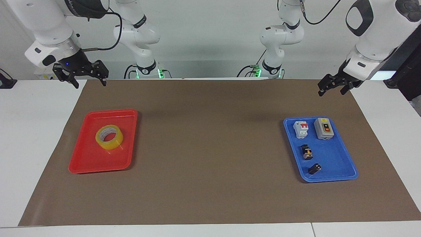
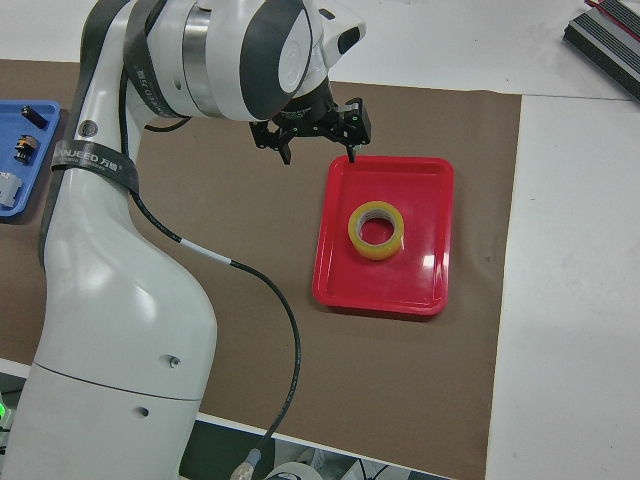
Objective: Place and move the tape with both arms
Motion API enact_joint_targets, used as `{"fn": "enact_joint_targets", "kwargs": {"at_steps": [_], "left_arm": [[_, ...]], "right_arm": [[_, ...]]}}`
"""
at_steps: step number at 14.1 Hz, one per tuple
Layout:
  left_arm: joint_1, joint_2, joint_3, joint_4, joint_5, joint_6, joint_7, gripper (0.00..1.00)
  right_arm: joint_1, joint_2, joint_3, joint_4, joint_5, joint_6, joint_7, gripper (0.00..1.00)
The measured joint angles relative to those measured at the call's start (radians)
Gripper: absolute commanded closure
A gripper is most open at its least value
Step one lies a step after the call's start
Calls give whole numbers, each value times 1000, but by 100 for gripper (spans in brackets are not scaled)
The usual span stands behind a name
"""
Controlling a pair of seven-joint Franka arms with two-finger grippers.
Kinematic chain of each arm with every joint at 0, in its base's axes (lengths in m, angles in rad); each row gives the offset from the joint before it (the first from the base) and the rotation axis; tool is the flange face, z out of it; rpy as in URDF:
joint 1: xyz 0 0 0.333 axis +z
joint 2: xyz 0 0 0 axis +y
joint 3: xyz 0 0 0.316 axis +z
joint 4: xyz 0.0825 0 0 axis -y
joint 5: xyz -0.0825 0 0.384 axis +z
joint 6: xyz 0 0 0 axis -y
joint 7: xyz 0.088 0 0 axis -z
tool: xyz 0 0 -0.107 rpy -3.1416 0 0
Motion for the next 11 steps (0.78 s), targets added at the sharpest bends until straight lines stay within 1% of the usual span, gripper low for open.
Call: {"fn": "enact_joint_targets", "kwargs": {"at_steps": [9, 11], "left_arm": [[0, 0, 0, 0, 0, 0, 0, 0], [0, 0, 0, 0, 0, 0, 0, 0]], "right_arm": [[-25, 0, -13, 5, 0, 5, 1, 0], [-29, 0, -13, -6, 0, 24, 1, 0]]}}
